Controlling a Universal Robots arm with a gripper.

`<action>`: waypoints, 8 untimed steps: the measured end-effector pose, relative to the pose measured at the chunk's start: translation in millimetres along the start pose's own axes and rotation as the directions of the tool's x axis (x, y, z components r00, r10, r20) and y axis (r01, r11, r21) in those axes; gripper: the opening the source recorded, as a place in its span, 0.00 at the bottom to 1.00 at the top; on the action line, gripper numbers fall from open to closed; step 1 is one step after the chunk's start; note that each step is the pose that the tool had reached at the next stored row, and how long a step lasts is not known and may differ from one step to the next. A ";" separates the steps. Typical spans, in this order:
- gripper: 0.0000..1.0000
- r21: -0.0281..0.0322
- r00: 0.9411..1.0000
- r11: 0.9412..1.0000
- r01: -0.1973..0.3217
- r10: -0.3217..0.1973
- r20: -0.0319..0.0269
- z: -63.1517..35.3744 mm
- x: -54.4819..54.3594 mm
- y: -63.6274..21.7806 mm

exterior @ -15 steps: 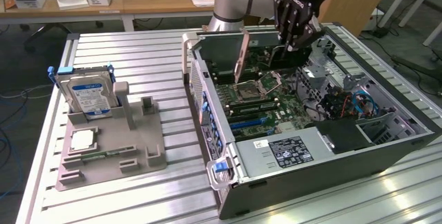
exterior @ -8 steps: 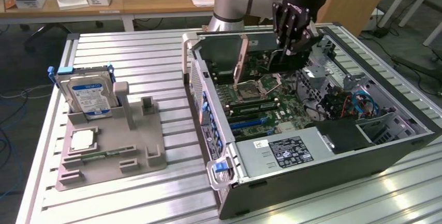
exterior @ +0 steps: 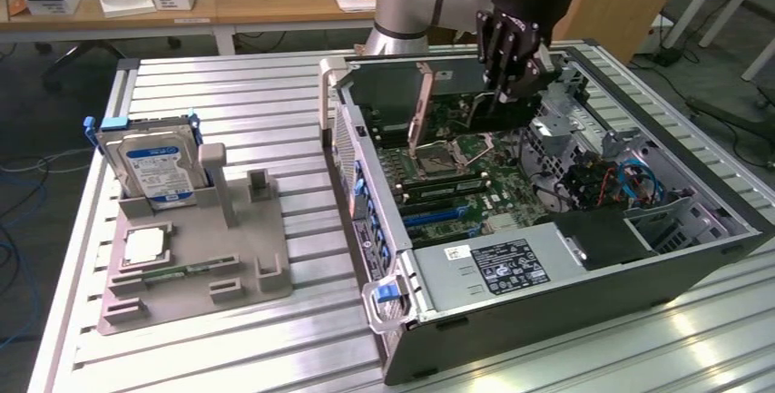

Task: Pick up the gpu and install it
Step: 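Insert the gpu into the slot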

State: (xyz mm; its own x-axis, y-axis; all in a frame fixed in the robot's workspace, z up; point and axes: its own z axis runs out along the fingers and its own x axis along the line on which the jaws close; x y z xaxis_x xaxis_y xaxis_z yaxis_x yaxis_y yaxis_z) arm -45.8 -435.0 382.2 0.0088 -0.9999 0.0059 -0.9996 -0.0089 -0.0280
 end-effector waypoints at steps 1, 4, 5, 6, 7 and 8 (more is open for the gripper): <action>0.26 0.000 1.000 1.000 0.000 0.000 0.000 0.5 0.1 0.1; 0.26 0.000 1.000 1.000 0.000 0.000 0.000 1.8 0.4 0.2; 0.26 0.000 1.000 1.000 0.000 0.000 0.000 2.3 0.4 0.2; 0.26 0.000 1.000 1.000 0.000 0.000 0.000 3.0 0.4 0.2; 0.26 0.000 1.000 1.000 0.000 0.000 0.000 3.9 0.4 0.7; 0.26 0.000 1.000 1.000 0.000 0.000 0.000 4.8 0.4 1.7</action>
State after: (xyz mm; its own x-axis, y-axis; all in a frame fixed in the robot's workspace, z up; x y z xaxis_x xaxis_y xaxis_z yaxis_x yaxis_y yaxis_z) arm -47.4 -435.5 377.4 0.0088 -0.9999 0.0061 -0.9996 -0.0090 -0.0280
